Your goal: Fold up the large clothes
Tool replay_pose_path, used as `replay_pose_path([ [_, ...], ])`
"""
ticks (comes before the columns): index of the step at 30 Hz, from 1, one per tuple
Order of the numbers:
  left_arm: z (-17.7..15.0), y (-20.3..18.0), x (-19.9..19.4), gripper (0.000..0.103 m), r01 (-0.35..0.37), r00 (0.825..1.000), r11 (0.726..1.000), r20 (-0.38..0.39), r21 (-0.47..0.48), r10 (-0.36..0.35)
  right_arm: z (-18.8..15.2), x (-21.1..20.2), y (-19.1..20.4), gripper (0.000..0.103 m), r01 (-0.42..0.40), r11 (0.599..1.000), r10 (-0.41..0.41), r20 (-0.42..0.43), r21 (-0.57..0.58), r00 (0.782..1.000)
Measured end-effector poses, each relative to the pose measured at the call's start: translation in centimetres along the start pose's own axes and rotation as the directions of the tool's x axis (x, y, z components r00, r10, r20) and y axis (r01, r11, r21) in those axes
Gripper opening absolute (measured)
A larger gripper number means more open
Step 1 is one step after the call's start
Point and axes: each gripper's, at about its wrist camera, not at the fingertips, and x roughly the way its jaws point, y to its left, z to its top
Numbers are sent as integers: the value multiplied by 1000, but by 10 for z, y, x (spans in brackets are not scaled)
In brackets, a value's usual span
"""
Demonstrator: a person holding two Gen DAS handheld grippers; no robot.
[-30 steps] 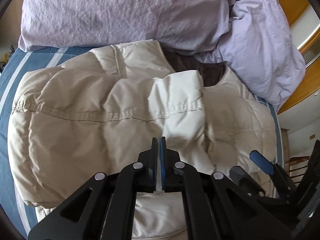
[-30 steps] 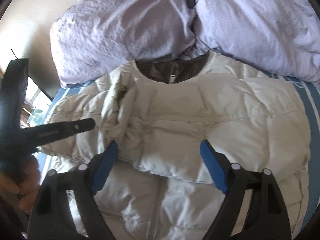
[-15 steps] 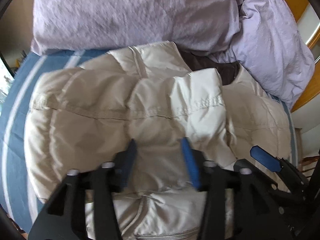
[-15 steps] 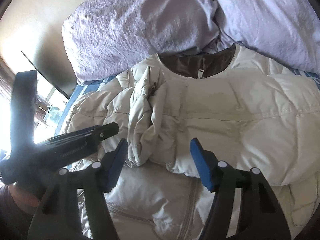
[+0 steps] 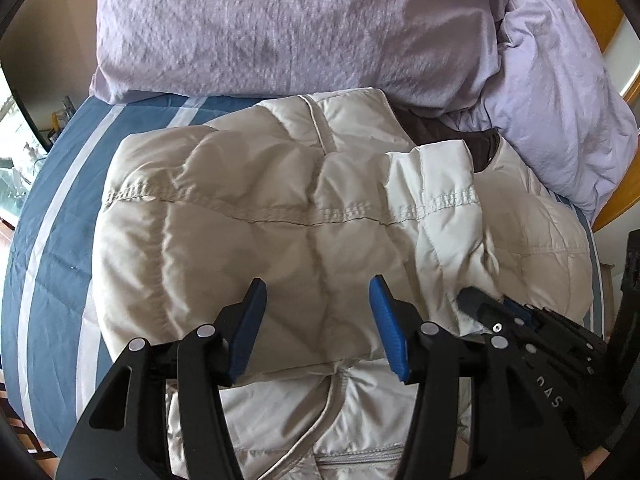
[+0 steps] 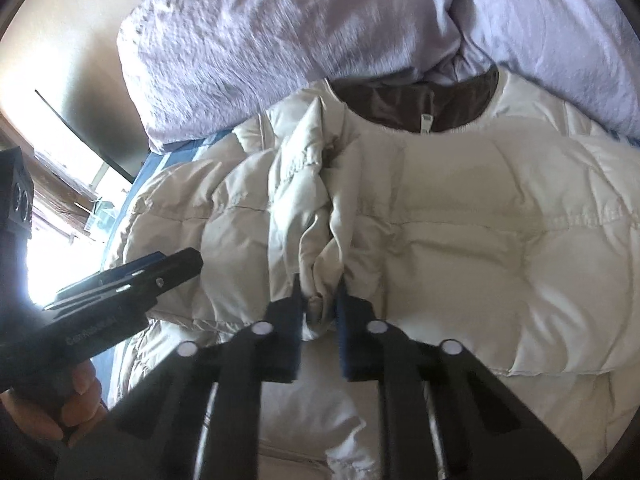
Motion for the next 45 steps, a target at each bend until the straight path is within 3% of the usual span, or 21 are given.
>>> replay_pose_path([
  [7,-3,0,-10,55,-1,1000,1000,25,10,1,4,-35,-8,7,9,999,-15,138,41,990],
  [11,-4,-4,-11,57,-1,999,1000,32,19,0,1,-57,-38,6,71,989,-96,195,130,976],
  [16,-6,-9,-5,57,-6,1000,1000,19,31,5,-19,-59,-79,6,118,967,-157,161,226,974],
  [23,-6,-12,3,57,-29,1000,998,6,54,29,-44,-35,-88,7,180,956,-198,58,233,978],
  [25,-6,-11,3,59,-43,999,997,11,62,42,-42,-41,-83,12,196,958,-216,79,208,973],
  [29,-2,-5,4,62,-82,996,994,24,67,80,-28,-65,-77,45,261,946,-295,172,193,940],
  [31,1,-2,5,62,-93,996,994,23,64,92,-22,-74,-77,44,257,947,-294,202,192,934],
  [33,4,-1,7,62,-102,995,993,24,66,101,-13,-72,-72,31,227,959,-261,209,172,942],
  [35,7,-1,10,63,-110,994,991,26,73,109,-6,-65,-64,26,211,968,-235,200,134,951],
  [38,10,-1,14,64,-121,992,989,28,85,120,-3,-53,-49,24,208,976,-218,187,71,958],
  [45,15,2,30,65,-127,992,987,8,102,126,-9,-6,-67,18,251,965,-255,45,72,966],
])
